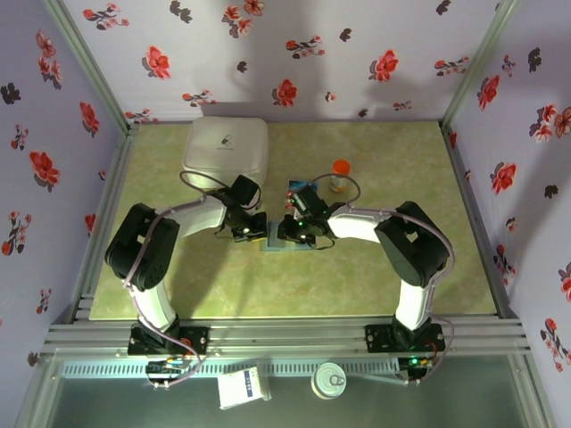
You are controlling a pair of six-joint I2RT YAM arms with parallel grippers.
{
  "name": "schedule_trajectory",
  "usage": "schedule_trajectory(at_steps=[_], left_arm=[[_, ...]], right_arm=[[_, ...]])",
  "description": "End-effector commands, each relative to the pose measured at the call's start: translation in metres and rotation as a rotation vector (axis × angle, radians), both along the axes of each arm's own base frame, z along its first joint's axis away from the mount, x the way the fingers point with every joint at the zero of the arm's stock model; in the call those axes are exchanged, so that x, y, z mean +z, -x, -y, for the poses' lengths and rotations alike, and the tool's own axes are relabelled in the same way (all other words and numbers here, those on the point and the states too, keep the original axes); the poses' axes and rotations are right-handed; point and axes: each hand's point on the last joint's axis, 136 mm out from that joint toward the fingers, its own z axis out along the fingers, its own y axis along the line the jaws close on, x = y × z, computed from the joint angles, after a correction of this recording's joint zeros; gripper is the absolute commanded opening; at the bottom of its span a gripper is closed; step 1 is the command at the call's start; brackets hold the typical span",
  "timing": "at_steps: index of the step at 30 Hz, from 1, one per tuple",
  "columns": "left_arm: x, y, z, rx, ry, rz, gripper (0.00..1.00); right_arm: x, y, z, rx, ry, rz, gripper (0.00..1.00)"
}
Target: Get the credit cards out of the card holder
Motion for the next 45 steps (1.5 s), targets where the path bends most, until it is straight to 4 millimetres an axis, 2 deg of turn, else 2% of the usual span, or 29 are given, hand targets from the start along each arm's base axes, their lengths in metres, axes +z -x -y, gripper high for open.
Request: schedule_trajectory(at_steps=[1,5,8,17,23,30,45], left_arm=[[0.027,-0.008,0.000,0.039,0.037,0.052,0.00],[0.035,-0.011,0.008,0.050,0.085,0.055,0.00],[0.033,-0.012,0.015,0.050,0.116,0.037,0.01],[0.021,-0.013,0.025,0.057,0.151,-0.007,0.21],[0.008,-0.011,0.025,0.060,0.137,-0.035,0.27],[-0.001,-0.009,0.026,0.060,0.133,-0.056,0.29],[-0.003,-0.010,0.036,0.068,0.190,-0.079,0.29]], right_arm=[[-0.003,0.005,0.006,-0.009,-0.027,-0.026,0.24],[-0.005,0.006,0.008,-0.010,-0.057,-0.030,0.23],[-0.006,0.006,0.009,-0.007,-0.068,-0.026,0.22],[-0.004,0.004,0.008,-0.006,-0.132,-0.025,0.21],[-0.003,0.002,0.008,-0.010,-0.181,-0.029,0.21],[-0.003,0.001,0.011,-0.019,-0.223,-0.029,0.20],[-0.008,0.003,0.015,-0.032,-0.248,-0.042,0.18]])
